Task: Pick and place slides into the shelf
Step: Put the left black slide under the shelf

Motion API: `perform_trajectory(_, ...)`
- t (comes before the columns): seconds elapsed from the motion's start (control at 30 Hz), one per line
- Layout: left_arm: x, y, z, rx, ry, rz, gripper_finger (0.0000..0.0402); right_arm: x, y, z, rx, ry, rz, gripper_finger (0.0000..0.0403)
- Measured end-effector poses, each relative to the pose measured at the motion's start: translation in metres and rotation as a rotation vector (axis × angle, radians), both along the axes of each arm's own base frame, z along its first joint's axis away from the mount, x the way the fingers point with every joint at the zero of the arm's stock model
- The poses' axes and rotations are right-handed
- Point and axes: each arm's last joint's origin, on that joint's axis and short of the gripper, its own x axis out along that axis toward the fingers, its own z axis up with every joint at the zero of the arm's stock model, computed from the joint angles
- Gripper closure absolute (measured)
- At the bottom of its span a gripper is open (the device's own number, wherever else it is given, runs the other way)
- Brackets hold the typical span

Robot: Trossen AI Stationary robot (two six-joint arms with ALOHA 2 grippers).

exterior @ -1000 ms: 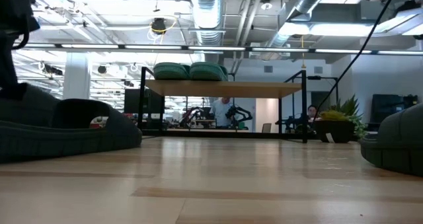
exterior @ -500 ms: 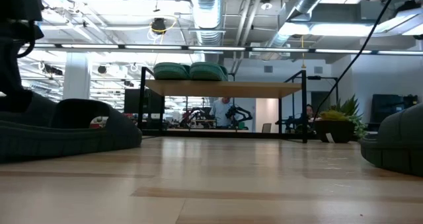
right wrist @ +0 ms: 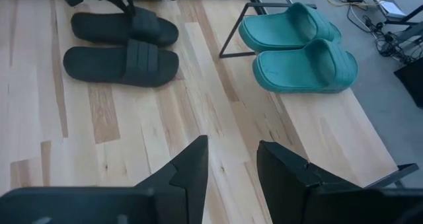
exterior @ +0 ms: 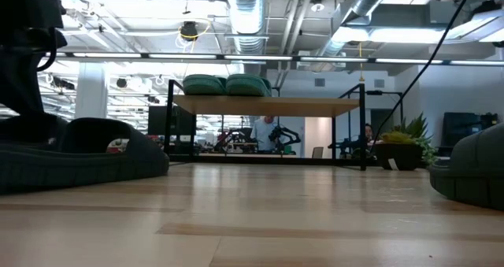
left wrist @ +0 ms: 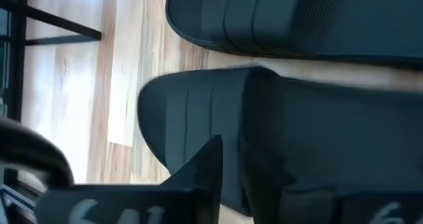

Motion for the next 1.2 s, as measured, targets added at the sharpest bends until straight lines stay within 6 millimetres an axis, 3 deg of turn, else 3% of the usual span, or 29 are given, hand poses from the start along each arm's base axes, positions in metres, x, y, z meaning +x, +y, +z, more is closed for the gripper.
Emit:
perform_trajectory(0.5, 0.0, 0.0, 0.0, 0.008, 0.04, -0.053, 0.0299, 0.0, 0.0, 0.0, -0.002, 0.001, 0.002, 0.0285)
perform_trajectory(0.83, 0.001, 0.0, 0.0, 0.03, 0.017, -0.058, 0.0293, 0.0, 0.0, 0.0, -0.005, 0.004, 0.006, 0.0285)
perform_trajectory(1.2, 0.002, 0.008, -0.013, 0.02, 0.055, -0.071, 0.0293, 0.0, 0.0, 0.0, -0.015, 0.011, 0.018, 0.0285)
